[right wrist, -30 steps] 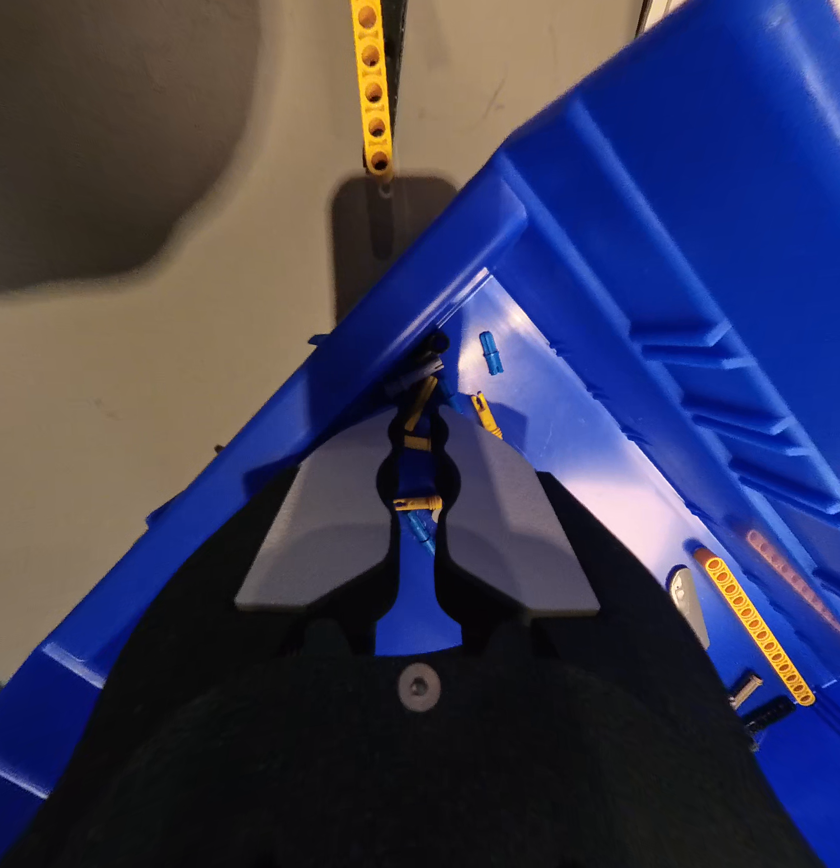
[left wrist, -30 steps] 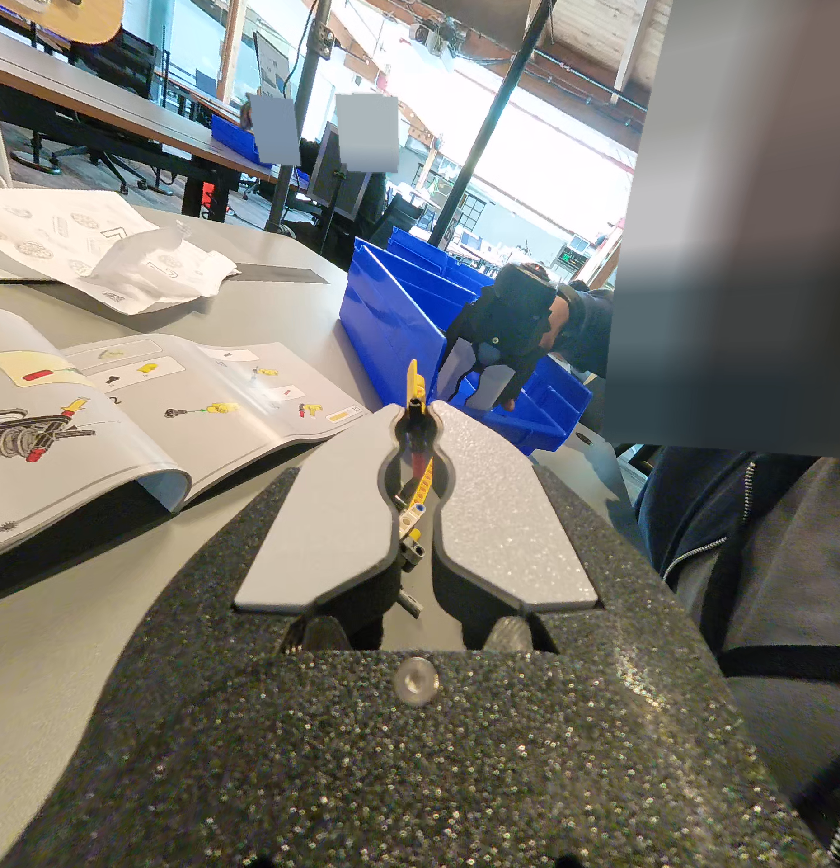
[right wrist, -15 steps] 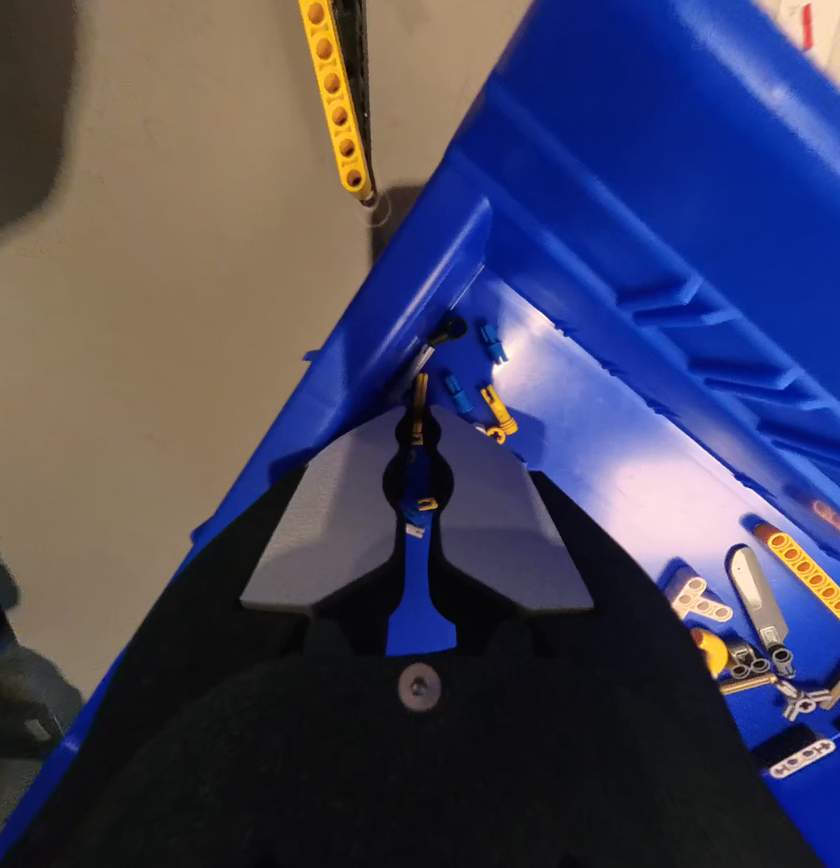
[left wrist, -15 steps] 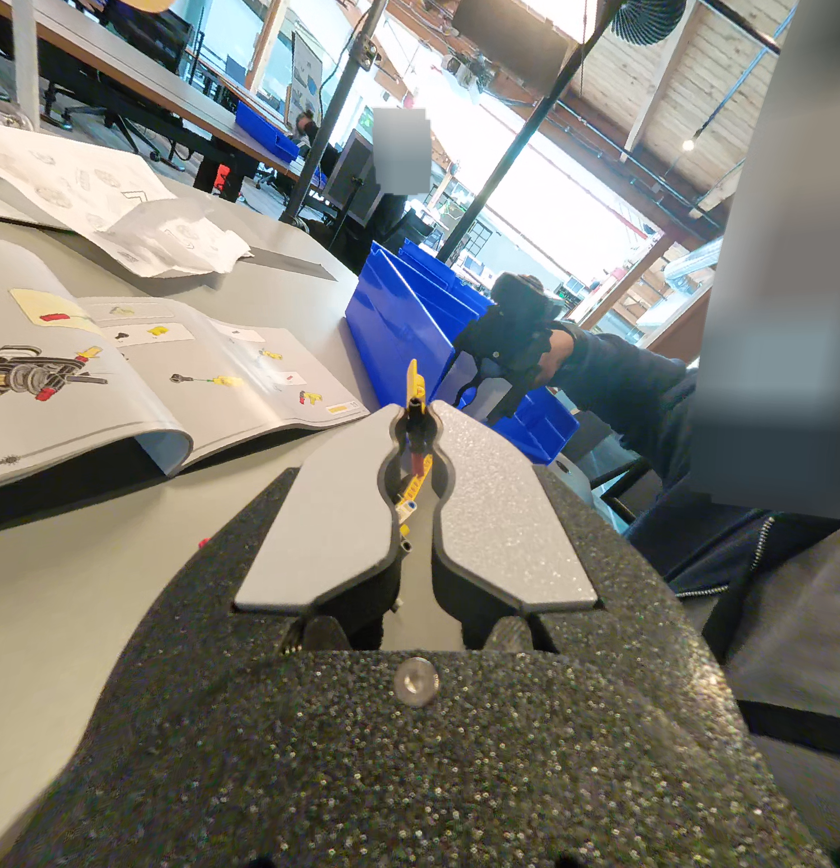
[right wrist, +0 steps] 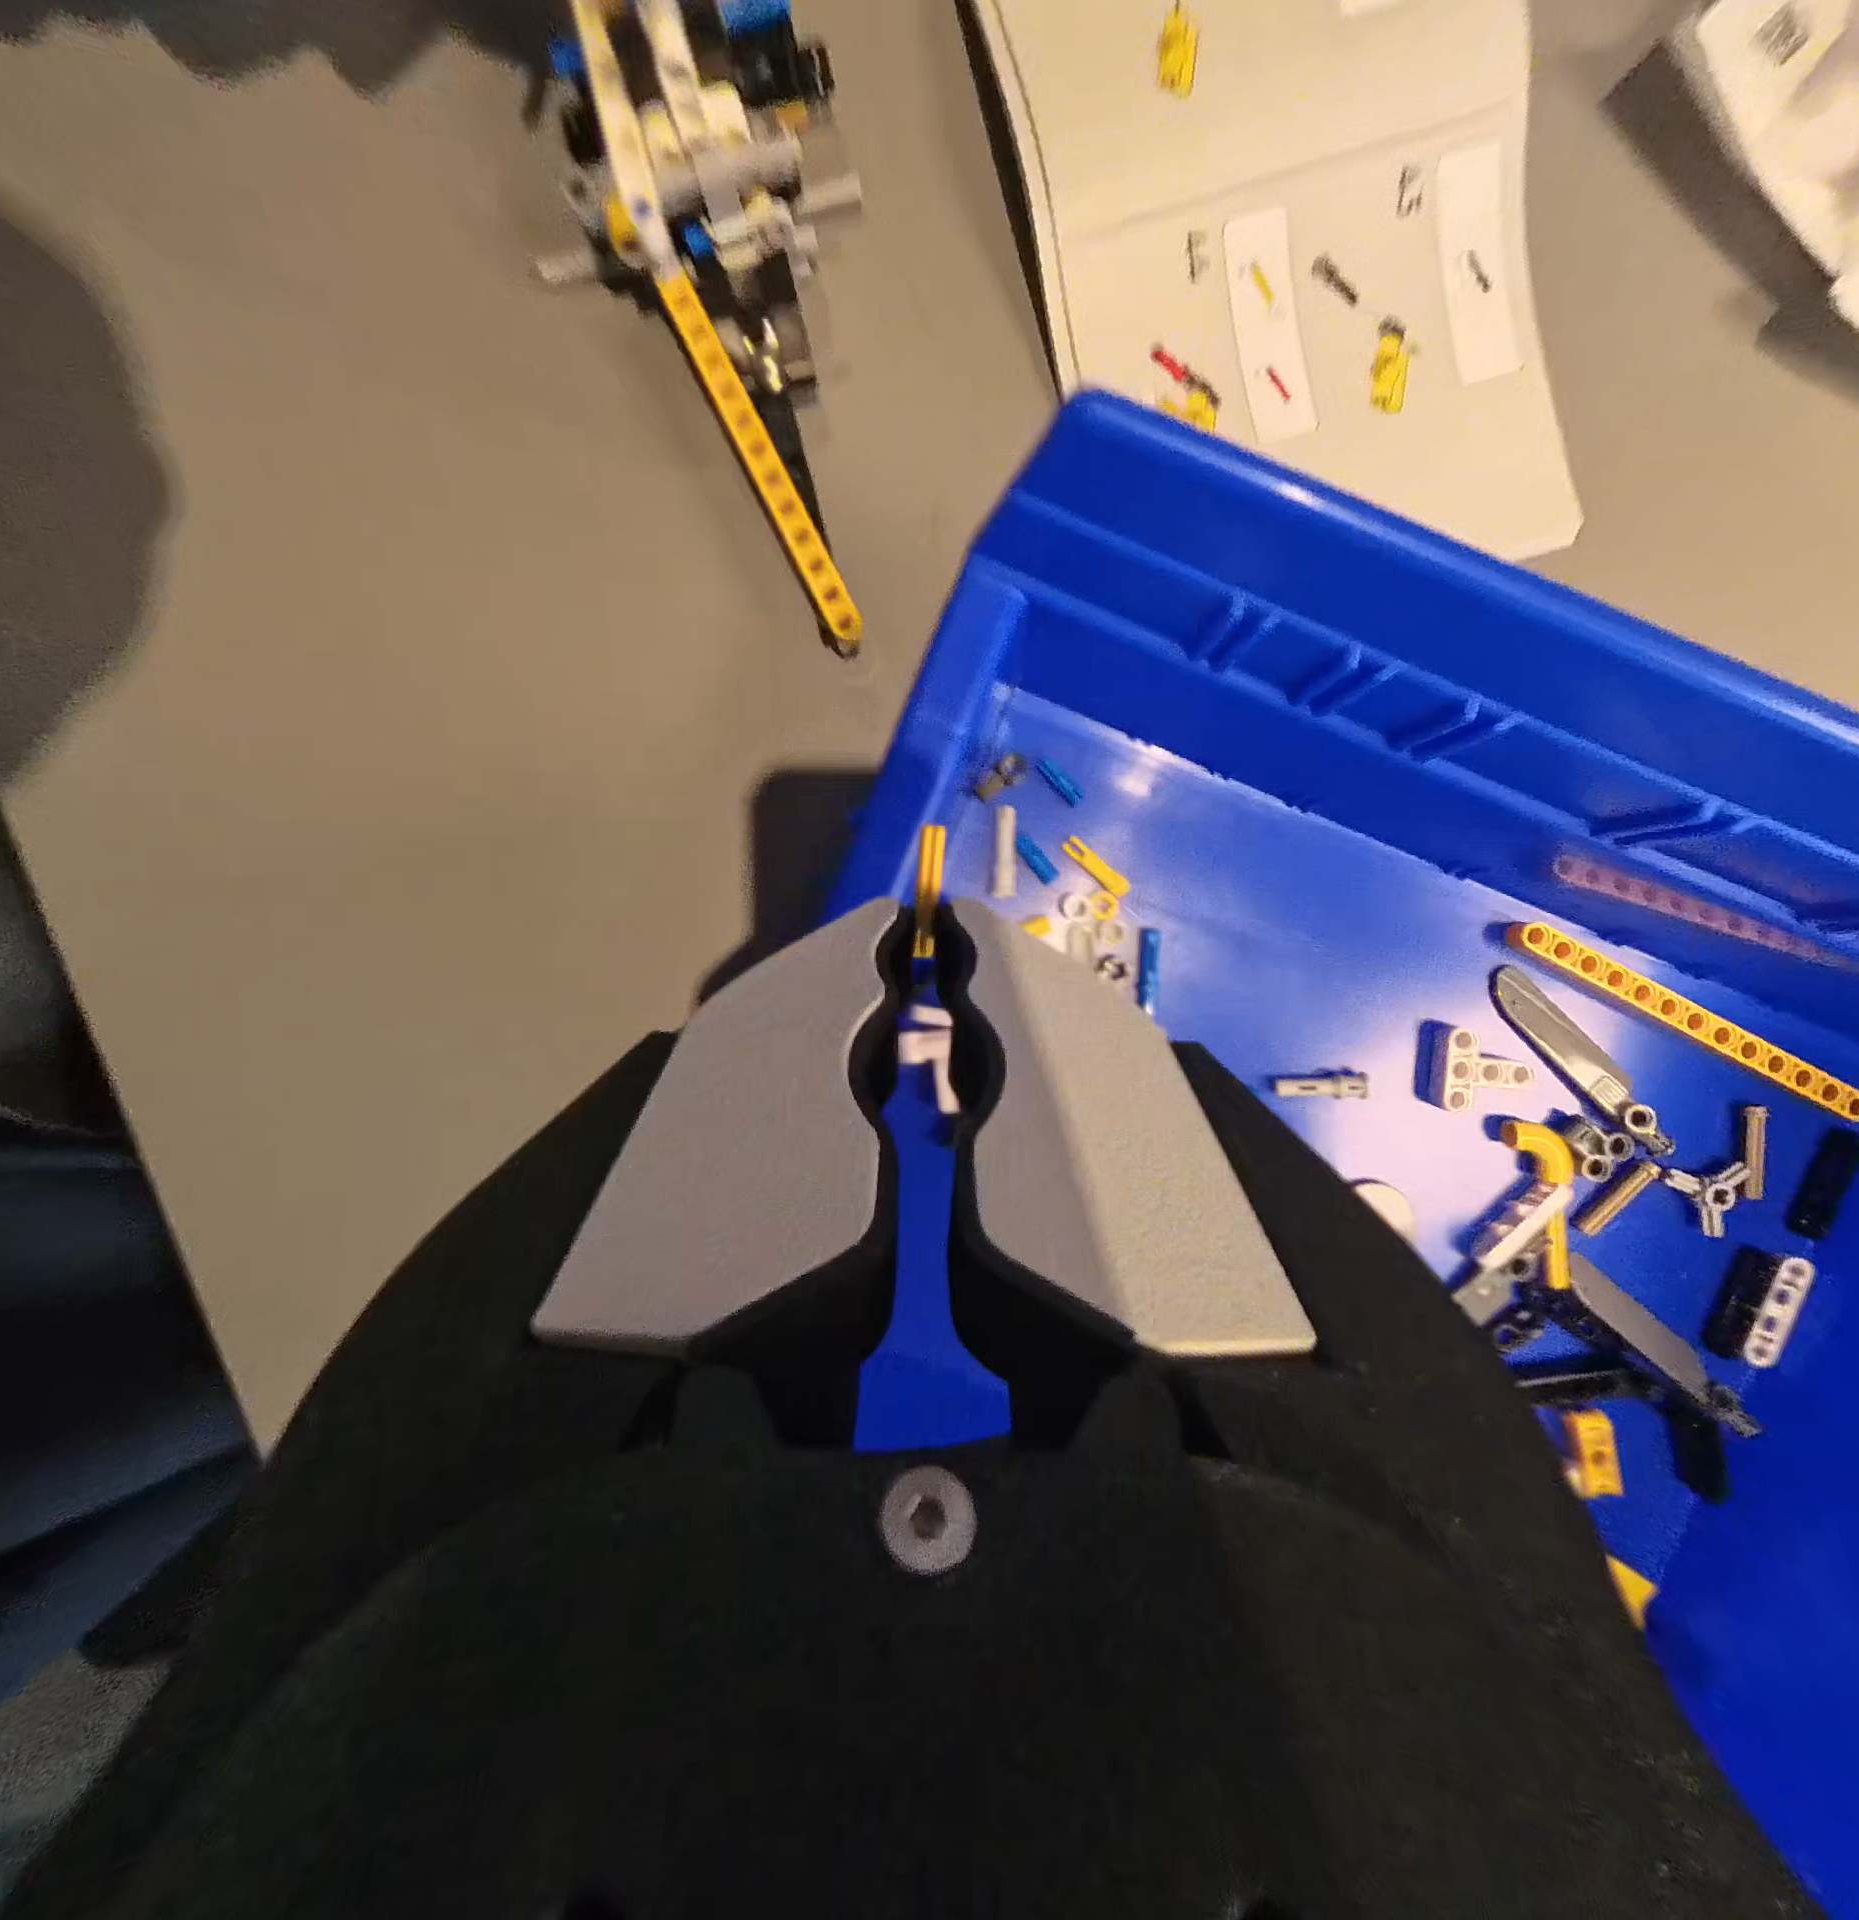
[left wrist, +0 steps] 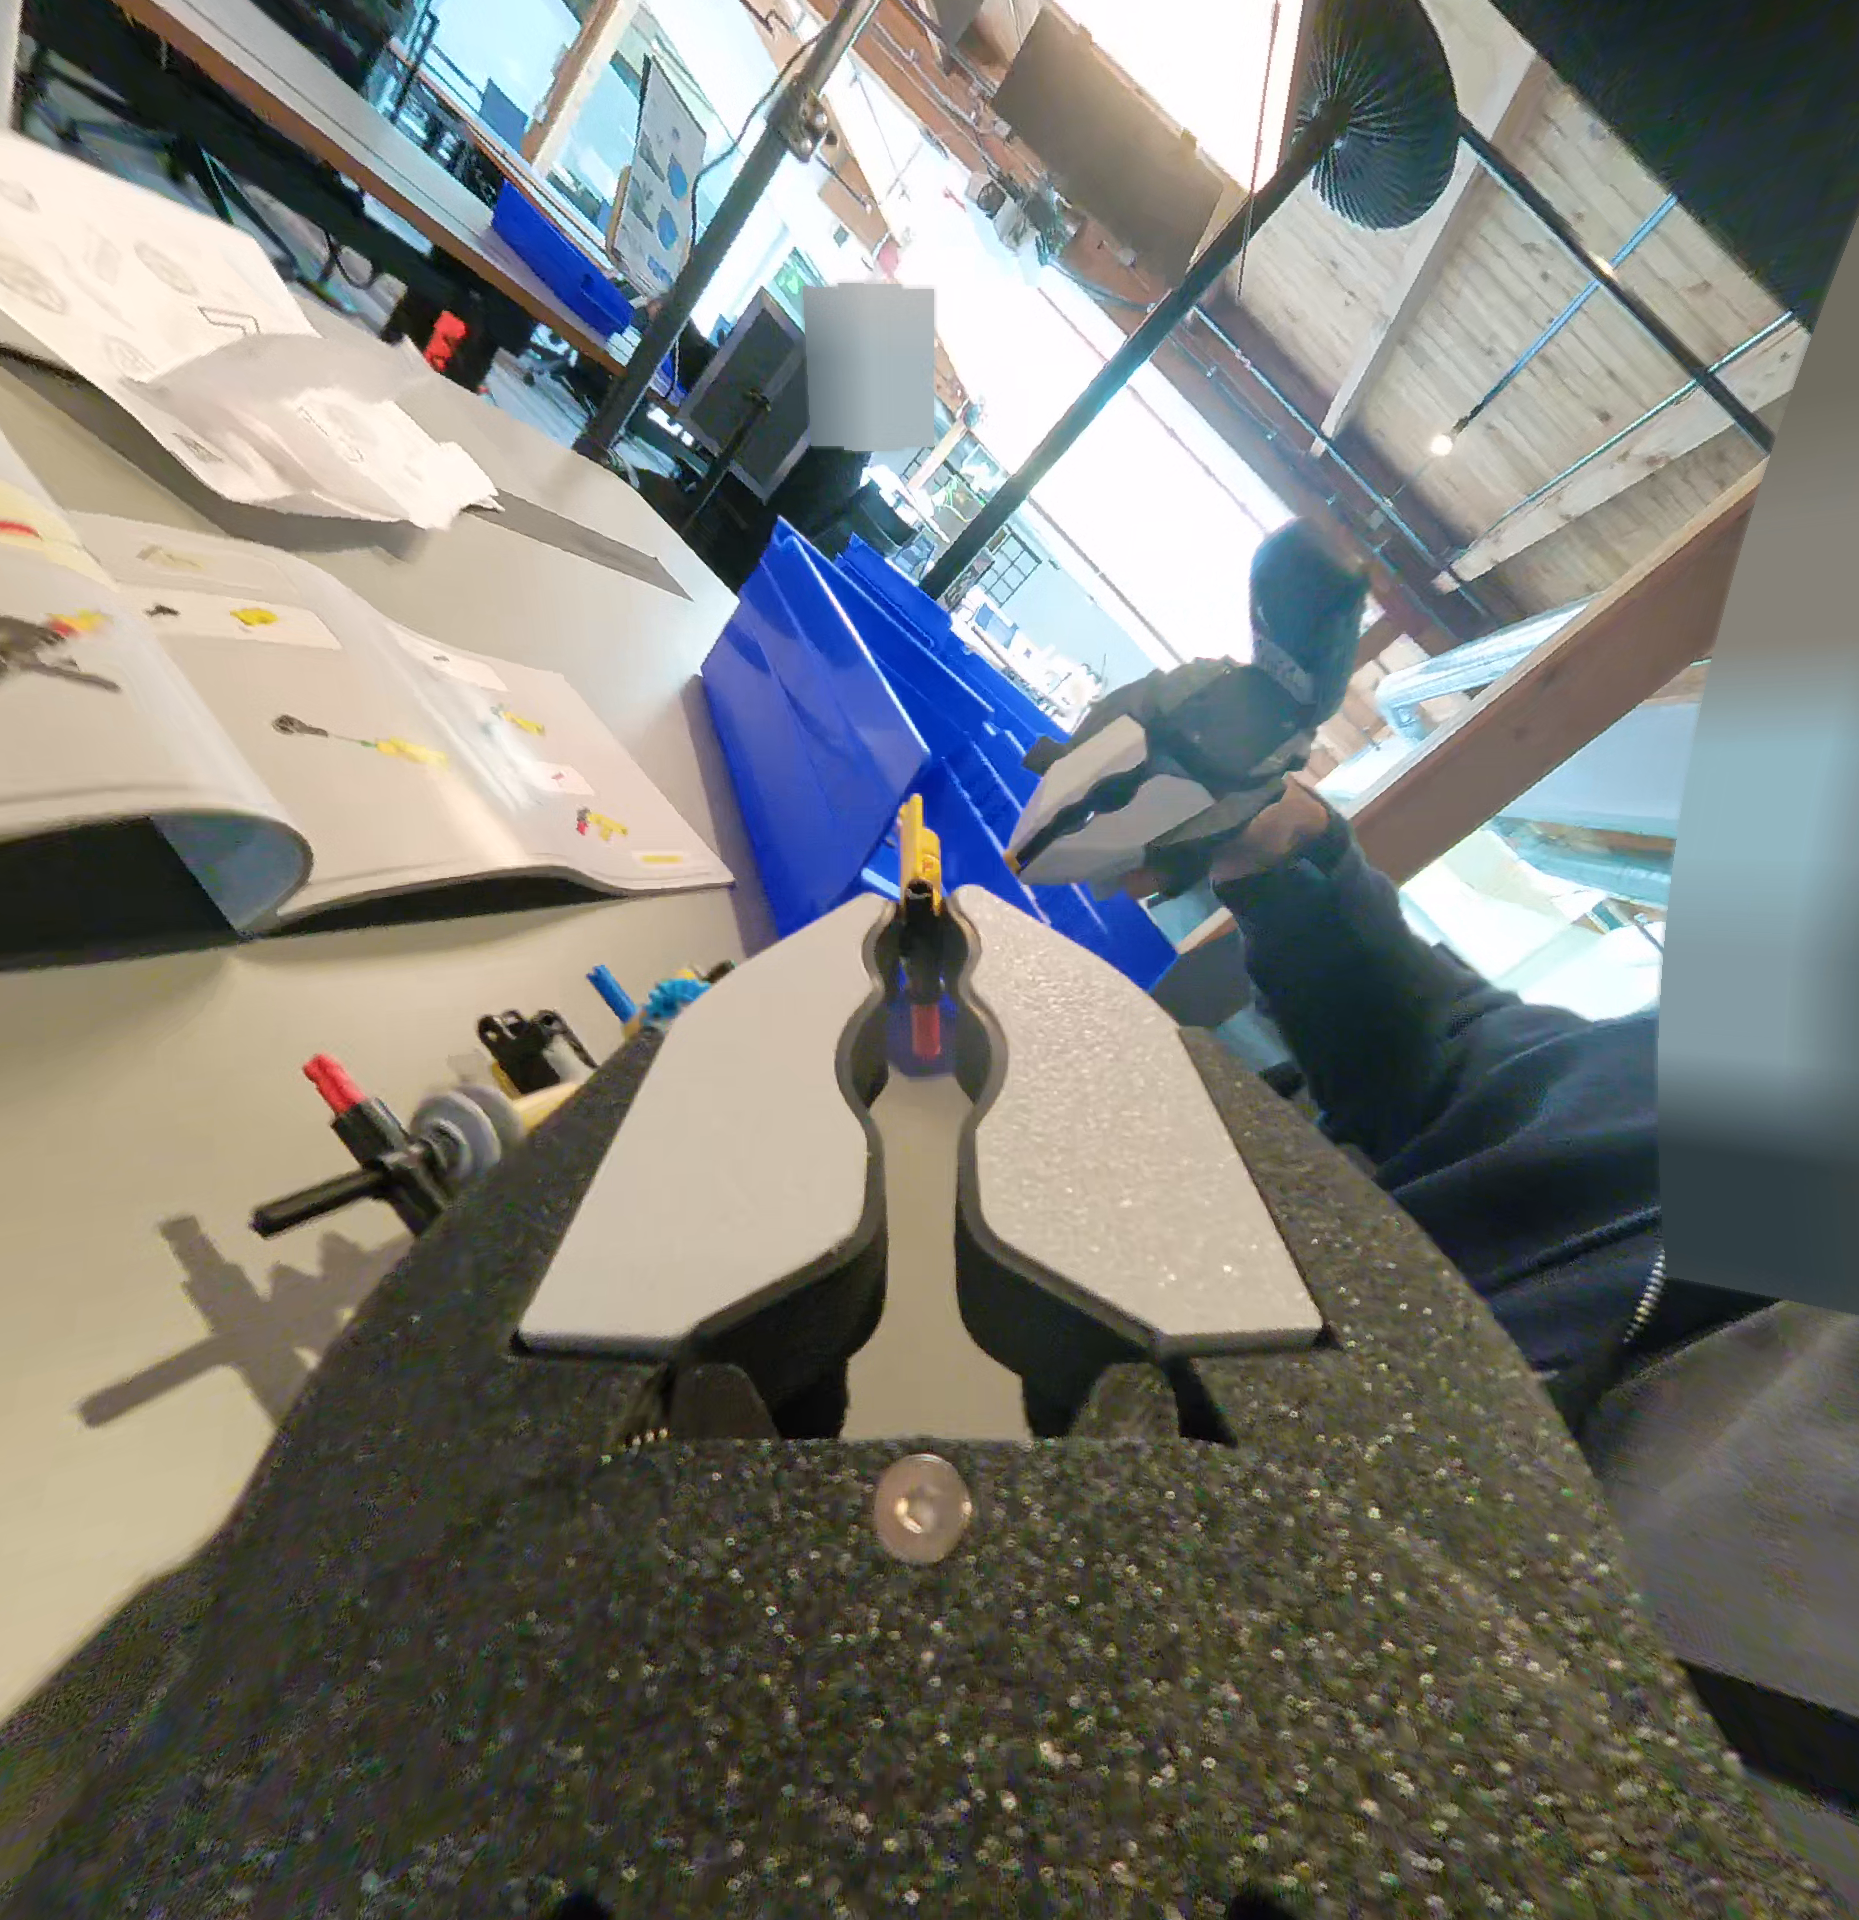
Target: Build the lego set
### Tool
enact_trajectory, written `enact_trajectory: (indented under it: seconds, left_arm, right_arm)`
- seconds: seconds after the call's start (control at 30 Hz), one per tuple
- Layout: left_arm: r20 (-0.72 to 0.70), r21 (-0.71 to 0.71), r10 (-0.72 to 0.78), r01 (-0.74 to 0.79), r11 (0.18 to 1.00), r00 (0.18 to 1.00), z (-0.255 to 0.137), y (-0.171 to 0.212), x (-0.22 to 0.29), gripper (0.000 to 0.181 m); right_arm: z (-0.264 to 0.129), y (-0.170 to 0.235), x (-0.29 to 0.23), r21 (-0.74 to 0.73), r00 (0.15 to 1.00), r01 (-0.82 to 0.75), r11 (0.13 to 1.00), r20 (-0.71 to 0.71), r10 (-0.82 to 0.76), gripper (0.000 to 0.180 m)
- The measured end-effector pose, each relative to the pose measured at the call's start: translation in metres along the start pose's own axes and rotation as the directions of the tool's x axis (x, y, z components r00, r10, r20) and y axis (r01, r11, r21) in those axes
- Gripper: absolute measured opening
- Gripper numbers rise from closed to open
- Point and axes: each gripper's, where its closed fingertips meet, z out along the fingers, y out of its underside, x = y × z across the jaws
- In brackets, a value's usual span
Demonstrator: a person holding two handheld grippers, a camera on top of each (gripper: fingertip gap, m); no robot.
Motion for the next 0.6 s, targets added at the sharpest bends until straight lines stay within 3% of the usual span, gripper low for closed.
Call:
enact_trajectory:
  seconds: [0.2,0.4,0.6]
  left_arm:
    - [-0.014,-0.001,-0.141,0.141,0.99,0.99,-0.003,0.027,0.009,0.007]
    - [-0.033,0.011,-0.264,0.265,0.964,0.964,-0.002,0.044,0.023,0.007]
    - [-0.059,0.043,-0.434,0.437,0.898,0.899,-0.007,0.053,0.024,0.007]
  right_arm:
    - [-0.002,-0.036,-0.056,0.201,0.998,-0.042,0.979,0.058,0.031,0.004]
    - [0.043,-0.083,-0.11,0.379,0.968,-0.172,0.909,0.237,0.085,0.004]
    - [0.075,-0.12,-0.13,0.46,0.909,-0.339,0.821,0.386,0.159,0.004]
